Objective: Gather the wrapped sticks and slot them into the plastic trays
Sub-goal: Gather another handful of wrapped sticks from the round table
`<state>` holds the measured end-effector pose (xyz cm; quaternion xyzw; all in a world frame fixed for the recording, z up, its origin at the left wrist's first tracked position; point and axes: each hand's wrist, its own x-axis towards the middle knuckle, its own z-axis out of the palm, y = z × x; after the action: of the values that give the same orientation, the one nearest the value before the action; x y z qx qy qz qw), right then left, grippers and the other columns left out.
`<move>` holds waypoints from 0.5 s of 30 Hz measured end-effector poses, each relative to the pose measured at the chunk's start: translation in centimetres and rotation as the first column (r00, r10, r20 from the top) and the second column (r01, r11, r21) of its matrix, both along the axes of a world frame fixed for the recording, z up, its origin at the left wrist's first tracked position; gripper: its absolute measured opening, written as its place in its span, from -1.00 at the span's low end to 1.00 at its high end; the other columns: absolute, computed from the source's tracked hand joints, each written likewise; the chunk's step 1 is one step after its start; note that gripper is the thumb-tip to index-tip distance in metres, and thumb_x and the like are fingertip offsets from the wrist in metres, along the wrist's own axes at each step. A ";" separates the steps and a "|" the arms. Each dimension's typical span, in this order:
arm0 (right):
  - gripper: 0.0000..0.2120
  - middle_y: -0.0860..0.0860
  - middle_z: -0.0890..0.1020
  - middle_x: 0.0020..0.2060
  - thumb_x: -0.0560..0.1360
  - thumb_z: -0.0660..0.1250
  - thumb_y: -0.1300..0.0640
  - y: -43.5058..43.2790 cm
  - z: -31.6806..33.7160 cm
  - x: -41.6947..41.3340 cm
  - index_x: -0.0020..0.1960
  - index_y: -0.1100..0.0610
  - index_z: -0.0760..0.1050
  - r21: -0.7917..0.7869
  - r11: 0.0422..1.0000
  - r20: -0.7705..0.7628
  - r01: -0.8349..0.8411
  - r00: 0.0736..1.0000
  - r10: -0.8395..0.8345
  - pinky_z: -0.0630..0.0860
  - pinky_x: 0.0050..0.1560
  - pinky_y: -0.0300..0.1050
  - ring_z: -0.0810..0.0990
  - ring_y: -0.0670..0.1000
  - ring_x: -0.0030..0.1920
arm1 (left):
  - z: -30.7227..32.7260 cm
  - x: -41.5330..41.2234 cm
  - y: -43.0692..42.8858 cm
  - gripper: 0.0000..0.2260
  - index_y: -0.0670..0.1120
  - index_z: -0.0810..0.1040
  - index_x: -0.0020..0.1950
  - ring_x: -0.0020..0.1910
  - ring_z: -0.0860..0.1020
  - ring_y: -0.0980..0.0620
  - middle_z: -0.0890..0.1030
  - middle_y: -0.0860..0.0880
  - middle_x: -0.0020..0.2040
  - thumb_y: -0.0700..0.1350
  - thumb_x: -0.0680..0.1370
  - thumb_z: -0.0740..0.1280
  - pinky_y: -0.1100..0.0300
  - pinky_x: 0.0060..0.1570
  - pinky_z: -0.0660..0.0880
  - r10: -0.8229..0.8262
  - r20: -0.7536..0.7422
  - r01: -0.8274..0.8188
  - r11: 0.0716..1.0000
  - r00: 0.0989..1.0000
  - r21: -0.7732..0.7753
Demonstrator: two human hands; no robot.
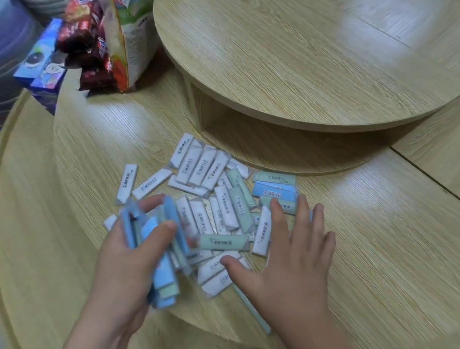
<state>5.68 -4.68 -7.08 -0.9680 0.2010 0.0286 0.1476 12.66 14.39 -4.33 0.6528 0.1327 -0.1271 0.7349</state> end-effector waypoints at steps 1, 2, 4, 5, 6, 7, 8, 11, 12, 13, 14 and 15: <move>0.08 0.21 0.07 0.58 0.29 -0.09 -0.66 0.3 0.2 0.4 0.59 0.03 0.09 -0.013 1.000 0.002 -0.026 1.000 0.026 0.06 0.43 0.47 -0.06 0.30 0.58 | 0.0 -0.3 1.3 -0.67 0.12 0.64 0.15 -0.10 0.72 -0.16 0.72 -0.15 0.02 -0.06 0.40 0.52 -0.01 -0.23 0.65 0.046 0.011 -0.046 0.999 0.999 0.011; 0.09 0.23 0.10 0.57 0.29 -0.09 -0.66 0.7 0.5 0.8 0.58 0.04 0.11 -0.022 0.998 0.005 -0.065 0.998 0.065 0.07 0.42 0.49 -0.05 0.30 0.57 | -0.1 -0.5 2.5 -0.68 0.12 0.64 0.14 -0.10 0.72 -0.18 0.72 -0.15 0.03 -0.08 0.42 0.53 -0.03 -0.22 0.65 0.089 0.016 -0.090 0.996 0.996 0.018; 0.13 0.23 0.11 0.57 0.26 -0.07 -0.68 1.6 0.8 2.4 0.60 0.04 0.09 -0.023 0.991 0.016 -0.134 0.991 0.135 0.03 0.42 0.50 -0.06 0.30 0.58 | -0.5 -0.9 3.8 -0.71 0.11 0.64 0.11 -0.11 0.72 -0.22 0.72 -0.17 0.03 -0.07 0.40 0.48 -0.08 -0.21 0.66 0.147 -0.002 -0.146 0.989 0.989 0.016; 0.15 0.22 0.09 0.58 0.24 -0.07 -0.69 2.0 0.9 3.4 0.61 0.02 0.03 -0.023 0.987 0.014 -0.157 0.987 0.157 0.00 0.43 0.50 -0.08 0.30 0.58 | -0.8 -1.0 4.0 -0.72 0.11 0.63 0.11 -0.10 0.72 -0.23 0.71 -0.18 0.02 -0.07 0.41 0.45 -0.09 -0.20 0.67 0.155 -0.018 -0.155 0.988 0.988 0.018; 0.18 0.21 0.05 0.58 0.21 -0.08 -0.71 2.5 1.0 4.6 0.61 -0.01 -0.06 -0.029 0.983 0.003 -0.179 0.984 0.179 -0.05 0.43 0.49 -0.11 0.30 0.58 | -1.1 -1.1 4.1 -0.73 0.10 0.63 0.12 -0.09 0.72 -0.23 0.71 -0.19 0.01 -0.08 0.43 0.43 -0.07 -0.21 0.67 0.155 -0.031 -0.154 0.988 0.987 0.023; 0.19 0.20 -0.01 0.59 0.18 -0.09 -0.72 2.8 1.0 5.7 0.61 -0.03 -0.15 -0.039 0.979 -0.015 -0.198 0.980 0.198 -0.10 0.43 0.49 -0.17 0.29 0.57 | -1.4 -1.2 3.8 -0.72 0.09 0.61 0.15 -0.09 0.72 -0.23 0.71 -0.20 0.00 -0.08 0.44 0.43 -0.03 -0.23 0.66 0.153 -0.040 -0.152 0.988 0.987 0.022; 0.21 0.19 -0.07 0.59 0.16 -0.11 -0.72 3.0 0.8 6.7 0.59 -0.05 -0.24 -0.051 0.975 -0.034 -0.216 0.976 0.214 -0.15 0.41 0.50 -0.22 0.30 0.57 | -1.6 -1.2 3.5 -0.68 0.07 0.61 0.17 -0.10 0.72 -0.22 0.72 -0.20 -0.02 -0.07 0.42 0.44 0.00 -0.25 0.66 0.154 -0.044 -0.154 0.988 0.987 0.009; 0.23 0.21 -0.14 0.59 0.13 -0.14 -0.72 3.5 0.1 8.3 0.57 -0.04 -0.36 -0.113 0.960 -0.116 -0.256 0.963 0.243 -0.21 0.34 0.56 -0.25 0.32 0.55 | -2.0 -1.0 2.8 -0.68 0.13 0.62 0.13 -0.11 0.72 -0.22 0.72 -0.20 -0.04 -0.04 0.39 0.47 0.02 -0.26 0.65 0.157 -0.052 -0.157 0.988 0.986 -0.006; 0.23 0.21 -0.13 0.59 0.14 -0.15 -0.72 3.6 -0.2 8.5 0.57 -0.03 -0.35 -0.127 0.956 -0.134 -0.265 0.959 0.248 -0.23 0.33 0.56 -0.24 0.33 0.55 | -2.1 -0.8 2.7 -0.72 0.16 0.63 0.12 -0.10 0.72 -0.23 0.71 -0.20 -0.03 -0.05 0.42 0.48 0.01 -0.24 0.65 0.154 -0.048 -0.154 0.988 0.987 0.000; 0.23 0.22 -0.12 0.59 0.14 -0.16 -0.72 3.6 -0.3 8.5 0.58 -0.03 -0.33 -0.132 0.955 -0.140 -0.267 0.958 0.249 -0.25 0.34 0.55 -0.23 0.32 0.55 | -2.3 -0.6 2.5 -0.74 0.18 0.63 0.11 -0.08 0.71 -0.24 0.71 -0.21 0.00 -0.06 0.47 0.49 0.00 -0.22 0.65 0.153 -0.041 -0.153 0.988 0.987 0.007; 0.22 0.22 -0.09 0.59 0.14 -0.16 -0.72 3.6 -0.3 8.5 0.59 -0.03 -0.30 -0.130 0.954 -0.137 -0.268 0.958 0.251 -0.25 0.36 0.53 -0.21 0.31 0.56 | -2.4 -0.4 2.2 -0.76 0.19 0.63 0.11 -0.07 0.71 -0.25 0.70 -0.22 0.01 -0.07 0.49 0.50 0.01 -0.21 0.65 0.152 -0.032 -0.151 0.988 0.988 0.012; 0.21 0.21 -0.07 0.59 0.15 -0.16 -0.71 3.6 -0.3 8.4 0.59 -0.03 -0.26 -0.124 0.954 -0.126 -0.271 0.958 0.256 -0.25 0.38 0.49 -0.19 0.30 0.56 | -2.6 -0.3 2.0 -0.76 0.19 0.63 0.10 -0.07 0.71 -0.25 0.70 -0.22 0.02 -0.06 0.48 0.50 0.02 -0.21 0.65 0.153 -0.023 -0.153 0.988 0.988 0.011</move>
<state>14.09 -1.11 -7.42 -0.9911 0.0791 0.0864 0.0630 12.36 16.39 -6.88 0.6423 0.1916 -0.0776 0.7380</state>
